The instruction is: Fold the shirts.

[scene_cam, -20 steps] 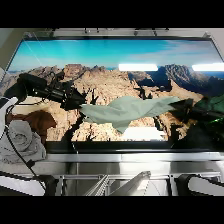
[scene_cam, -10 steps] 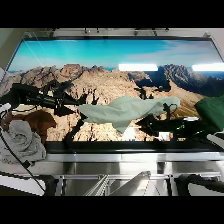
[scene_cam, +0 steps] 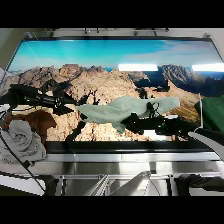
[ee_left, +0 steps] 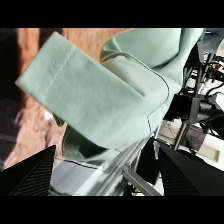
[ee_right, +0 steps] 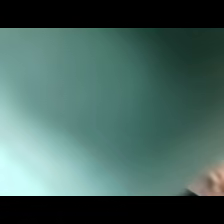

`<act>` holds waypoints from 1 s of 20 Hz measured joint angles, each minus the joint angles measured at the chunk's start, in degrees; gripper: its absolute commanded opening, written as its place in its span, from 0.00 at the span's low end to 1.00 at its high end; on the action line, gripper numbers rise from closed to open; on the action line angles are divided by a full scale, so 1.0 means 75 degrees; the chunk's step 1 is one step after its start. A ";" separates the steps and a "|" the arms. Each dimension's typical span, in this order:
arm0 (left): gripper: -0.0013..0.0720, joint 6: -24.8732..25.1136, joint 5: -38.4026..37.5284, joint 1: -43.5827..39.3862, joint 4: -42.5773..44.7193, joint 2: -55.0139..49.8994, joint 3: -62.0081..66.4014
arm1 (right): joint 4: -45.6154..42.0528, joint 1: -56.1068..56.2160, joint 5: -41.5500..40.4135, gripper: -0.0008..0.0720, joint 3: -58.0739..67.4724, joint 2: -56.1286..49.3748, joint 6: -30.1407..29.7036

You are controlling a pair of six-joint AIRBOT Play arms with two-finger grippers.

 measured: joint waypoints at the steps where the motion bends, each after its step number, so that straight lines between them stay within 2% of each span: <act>1: 0.99 0.0003 -0.0149 -0.0108 0.0000 0.0000 0.0000 | 0.0058 0.0099 -0.0012 0.14 0.0079 -0.0076 0.0003; 2: 0.99 0.0017 -0.0300 -0.0219 0.0000 -0.0003 0.0000 | 0.0105 0.0172 -0.0020 0.13 0.0134 -0.0125 0.0003; 4: 0.99 0.0015 -0.0731 -0.0516 0.0000 -0.0003 0.0000 | 0.0152 0.0280 -0.0029 0.04 0.0201 -0.0184 -0.0035; 7: 0.97 0.0015 -0.1349 -0.1107 -0.0006 -0.0003 0.0000 | 0.0157 0.0347 -0.0012 0.04 0.0242 -0.0210 -0.0090; 8: 0.65 0.0012 -0.1571 -0.1320 -0.0006 -0.0003 0.0000 | 0.0154 0.0358 0.0012 0.04 0.0248 -0.0207 -0.0117; 9: 0.02 0.0015 -0.1766 -0.1504 -0.0006 -0.0003 0.0000 | 0.0143 0.0367 0.0038 0.04 0.0251 -0.0189 -0.0125; 12: 0.04 0.0015 -0.2020 -0.1862 -0.0058 0.0000 0.0207 | -0.0085 0.0370 0.0335 0.04 0.0236 0.0044 -0.0207; 16: 0.04 0.0012 -0.1323 -0.1684 -0.0720 0.0618 0.1285 | -0.0003 -0.0134 0.2002 0.04 0.0277 0.1483 -0.0283; 18: 0.04 -0.0085 -0.1035 -0.1256 -0.1064 0.1314 0.2049 | 0.0035 -0.1023 0.2804 0.04 0.0399 0.2754 -0.0192; 20: 0.04 -0.0350 -0.0845 -0.0638 -0.1262 0.2113 0.2879 | 0.0125 -0.2553 0.3217 0.04 0.0828 0.4124 0.0009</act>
